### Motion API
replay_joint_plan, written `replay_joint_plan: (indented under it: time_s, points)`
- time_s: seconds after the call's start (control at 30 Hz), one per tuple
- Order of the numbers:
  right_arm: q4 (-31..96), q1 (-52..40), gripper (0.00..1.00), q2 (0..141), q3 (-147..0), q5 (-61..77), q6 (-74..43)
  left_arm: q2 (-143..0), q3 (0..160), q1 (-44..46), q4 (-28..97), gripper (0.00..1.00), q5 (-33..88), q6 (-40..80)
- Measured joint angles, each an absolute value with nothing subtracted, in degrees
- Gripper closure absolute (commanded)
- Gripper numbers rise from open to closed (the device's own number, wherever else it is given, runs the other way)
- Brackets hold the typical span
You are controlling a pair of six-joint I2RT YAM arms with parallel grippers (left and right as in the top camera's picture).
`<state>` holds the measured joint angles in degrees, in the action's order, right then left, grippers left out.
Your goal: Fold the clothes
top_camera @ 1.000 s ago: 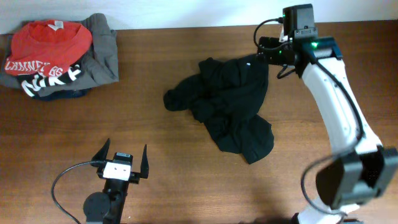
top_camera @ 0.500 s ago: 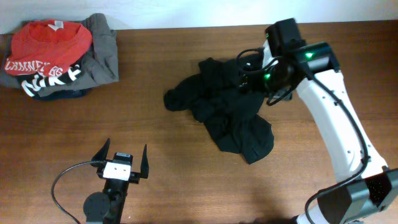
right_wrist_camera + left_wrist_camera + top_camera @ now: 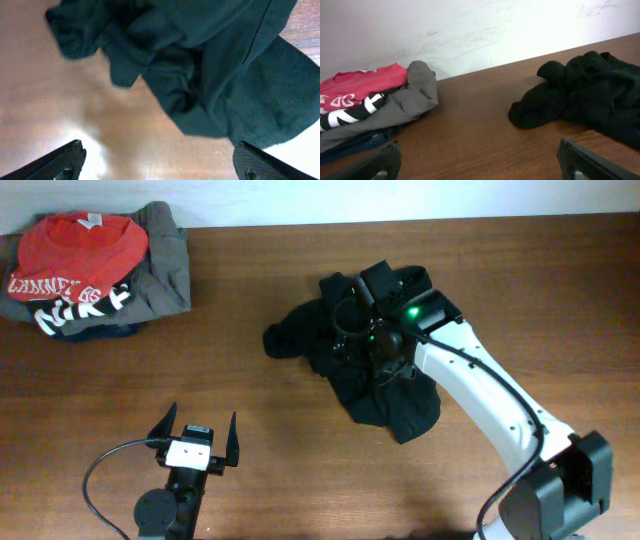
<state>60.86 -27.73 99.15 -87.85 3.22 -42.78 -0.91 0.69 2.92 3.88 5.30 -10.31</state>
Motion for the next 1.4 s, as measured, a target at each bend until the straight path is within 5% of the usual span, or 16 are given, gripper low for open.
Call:
replay_joint_plan:
  time_s: [0.5, 0.97, 1.4]
  points:
    - [41.4, -27.9, 0.01, 99.2, -68.8, 13.7, -47.2, -0.9, 0.7, 2.9, 3.4, 0.01, 5.3, -10.3]
    - [39.7, -27.9, 0.01, 99.3, -66.6, 12.8, -47.8, -2.4, 0.8, 2.9, -17.4, 0.01, 7.7, -10.3]
    - [39.2, -27.9, 0.01, 99.3, -66.5, 11.2, -47.8, -45.0, 32.8, 2.8, -3.6, 0.01, 18.0, -10.3]
